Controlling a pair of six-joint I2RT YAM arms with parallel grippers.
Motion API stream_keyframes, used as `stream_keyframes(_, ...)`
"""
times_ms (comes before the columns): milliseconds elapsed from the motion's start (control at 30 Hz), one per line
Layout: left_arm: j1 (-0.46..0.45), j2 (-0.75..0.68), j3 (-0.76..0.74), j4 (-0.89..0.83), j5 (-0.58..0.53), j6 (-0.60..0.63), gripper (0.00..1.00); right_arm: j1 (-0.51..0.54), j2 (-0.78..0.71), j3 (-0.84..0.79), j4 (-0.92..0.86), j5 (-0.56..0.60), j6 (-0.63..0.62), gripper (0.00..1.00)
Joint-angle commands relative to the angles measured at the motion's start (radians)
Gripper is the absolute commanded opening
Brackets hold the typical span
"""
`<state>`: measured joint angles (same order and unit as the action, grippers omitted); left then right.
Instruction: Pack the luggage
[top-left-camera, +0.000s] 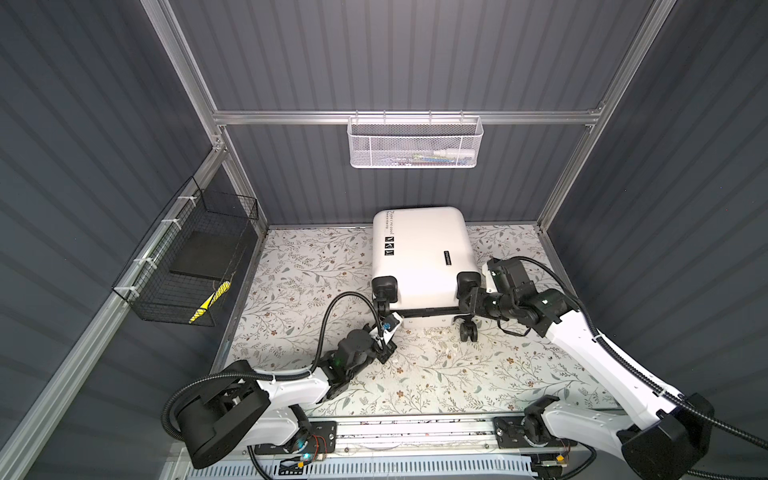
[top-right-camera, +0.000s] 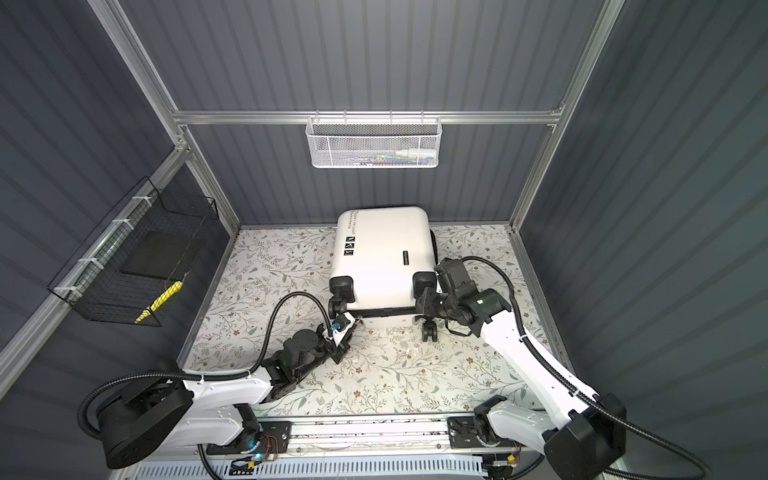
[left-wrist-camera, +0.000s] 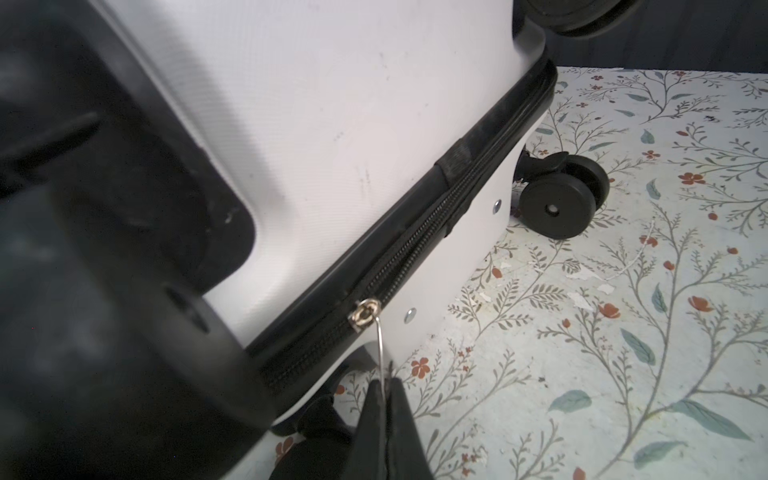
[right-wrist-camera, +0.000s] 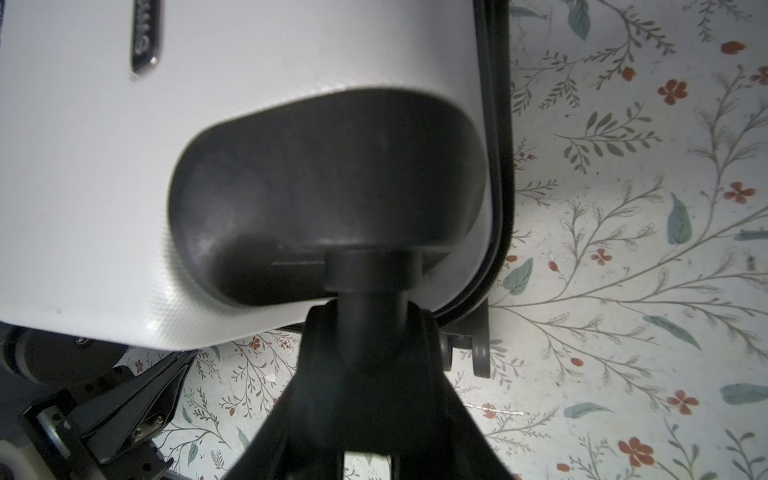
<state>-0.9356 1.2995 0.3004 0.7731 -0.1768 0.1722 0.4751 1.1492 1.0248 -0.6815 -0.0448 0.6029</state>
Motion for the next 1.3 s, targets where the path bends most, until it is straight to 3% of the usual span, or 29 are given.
stream_keyframes(0,-0.080,0.030,0.045,0.048,0.105,0.045,0.00,0.031,0.002,0.002,0.117,-0.064,0.005,0.00)
stream_keyframes(567,-0.182,0.168,0.185,0.037,0.082,0.069,0.00,0.036,0.010,0.129,0.062,-0.030,-0.046,0.00)
stream_keyframes(900,-0.226,0.246,0.264,0.035,0.082,0.082,0.00,0.036,-0.002,0.028,0.121,-0.060,-0.015,0.00)
stream_keyframes(1267,-0.274,0.372,0.381,0.079,0.090,0.087,0.00,0.036,0.000,0.047,0.126,-0.072,-0.011,0.00)
